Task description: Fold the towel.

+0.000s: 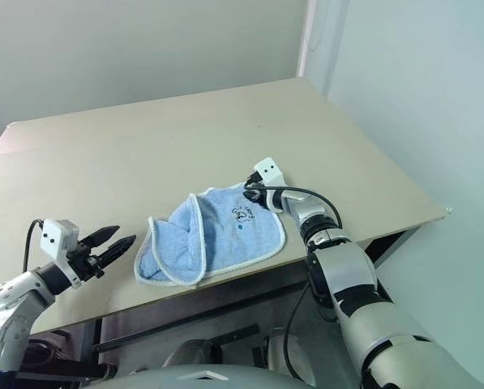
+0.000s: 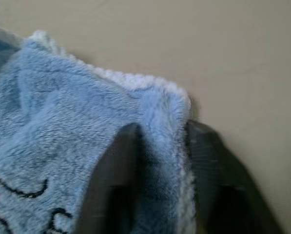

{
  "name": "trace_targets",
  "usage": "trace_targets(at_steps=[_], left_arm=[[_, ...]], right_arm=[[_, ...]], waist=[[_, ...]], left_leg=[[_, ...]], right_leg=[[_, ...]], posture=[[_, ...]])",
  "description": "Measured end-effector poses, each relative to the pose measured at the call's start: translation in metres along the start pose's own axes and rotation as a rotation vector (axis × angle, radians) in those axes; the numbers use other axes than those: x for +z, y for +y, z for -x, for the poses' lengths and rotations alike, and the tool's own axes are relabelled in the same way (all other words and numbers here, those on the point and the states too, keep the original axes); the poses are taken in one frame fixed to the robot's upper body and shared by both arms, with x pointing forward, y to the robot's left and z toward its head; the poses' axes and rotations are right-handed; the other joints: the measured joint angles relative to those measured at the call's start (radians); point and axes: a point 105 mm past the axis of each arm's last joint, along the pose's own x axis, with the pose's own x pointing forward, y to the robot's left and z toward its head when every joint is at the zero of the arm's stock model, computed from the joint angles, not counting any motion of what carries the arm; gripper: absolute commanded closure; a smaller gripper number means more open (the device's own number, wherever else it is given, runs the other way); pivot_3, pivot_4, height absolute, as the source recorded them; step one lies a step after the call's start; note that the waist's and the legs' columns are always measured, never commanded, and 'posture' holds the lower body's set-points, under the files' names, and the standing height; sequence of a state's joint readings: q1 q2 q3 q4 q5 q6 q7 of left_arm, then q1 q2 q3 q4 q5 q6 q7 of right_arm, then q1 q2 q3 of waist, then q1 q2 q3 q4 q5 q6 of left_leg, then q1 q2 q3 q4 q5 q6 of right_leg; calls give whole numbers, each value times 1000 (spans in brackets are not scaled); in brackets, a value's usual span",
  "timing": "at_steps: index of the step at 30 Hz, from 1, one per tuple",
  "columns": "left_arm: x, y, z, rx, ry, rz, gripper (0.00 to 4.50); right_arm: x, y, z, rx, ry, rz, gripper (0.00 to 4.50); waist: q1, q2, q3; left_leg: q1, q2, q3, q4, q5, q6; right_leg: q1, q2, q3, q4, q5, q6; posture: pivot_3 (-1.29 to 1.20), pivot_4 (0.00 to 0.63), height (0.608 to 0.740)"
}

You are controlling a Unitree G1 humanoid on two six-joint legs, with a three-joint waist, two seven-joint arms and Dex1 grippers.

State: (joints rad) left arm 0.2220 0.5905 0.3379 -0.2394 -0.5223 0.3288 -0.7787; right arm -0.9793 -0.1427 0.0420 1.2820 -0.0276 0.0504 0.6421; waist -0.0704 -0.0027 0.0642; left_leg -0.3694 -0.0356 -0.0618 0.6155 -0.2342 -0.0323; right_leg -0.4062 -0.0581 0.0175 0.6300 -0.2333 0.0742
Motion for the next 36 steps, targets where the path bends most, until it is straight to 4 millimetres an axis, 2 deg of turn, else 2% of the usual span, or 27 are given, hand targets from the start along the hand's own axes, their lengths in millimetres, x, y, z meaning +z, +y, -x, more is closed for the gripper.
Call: trace_targets(at_steps=[2, 7, 11, 17, 25, 30, 33, 36], left_arm=[[10, -5, 0, -32, -8, -26, 1648], [28, -37, -1, -194, 14, -108, 1648], [13, -71, -13, -343, 68, -86, 1648], [-16, -99, -21, -486, 186, -149, 1648], [-37, -107, -34, -555, 244, -261, 1648], [-40, -107, -40, -567, 244, -300, 1648], [-43, -108, -40, -578, 247, -318, 2249], [-43, -107, -40, -586, 243, -324, 3287]], right_arm=[[0, 0, 0, 2, -2, -11, 4490], [0, 1, -1, 1, -8, -34, 4490], [1, 1, -2, -10, -13, -44, 4490], [1, 2, -3, -16, -14, -45, 4490], [1, 2, -3, -22, -15, -48, 4490], [1, 1, -3, -24, -14, -48, 4490], [1, 1, -3, -24, -14, -48, 4500], [1, 0, -3, -25, -14, -48, 4500]], waist=[[0, 0, 0], [-1, 0, 0], [-1, 0, 0], [-1, 0, 0], [0, 0, 0], [0, 0, 0], [1, 0, 0], [1, 0, 0]], left_leg=[[1, 0, 0, 0, 0, 0], [1, 0, 0, 0, 0, 0], [1, 0, 0, 0, 0, 0], [2, 0, 0, 0, 0, 0], [2, 0, 0, 0, 0, 0], [2, 0, 0, 0, 0, 0], [3, 0, 0, 0, 0, 0], [3, 0, 0, 0, 0, 0]], right_leg=[[1, 0, 0, 0, 0, 0], [2, 0, 0, 0, 0, 0], [2, 1, 1, 0, 0, 0], [2, 2, 1, 0, 0, 0], [2, 3, 2, 1, -2, 3], [2, 2, 2, 1, -2, 3], [2, 2, 2, 1, -2, 3], [2, 2, 2, 1, -2, 3]], posture=[[0, 0, 740], [0, 0, 740], [0, 0, 740], [0, 0, 740], [0, 0, 740], [0, 0, 740], [0, 0, 740], [0, 0, 740]])
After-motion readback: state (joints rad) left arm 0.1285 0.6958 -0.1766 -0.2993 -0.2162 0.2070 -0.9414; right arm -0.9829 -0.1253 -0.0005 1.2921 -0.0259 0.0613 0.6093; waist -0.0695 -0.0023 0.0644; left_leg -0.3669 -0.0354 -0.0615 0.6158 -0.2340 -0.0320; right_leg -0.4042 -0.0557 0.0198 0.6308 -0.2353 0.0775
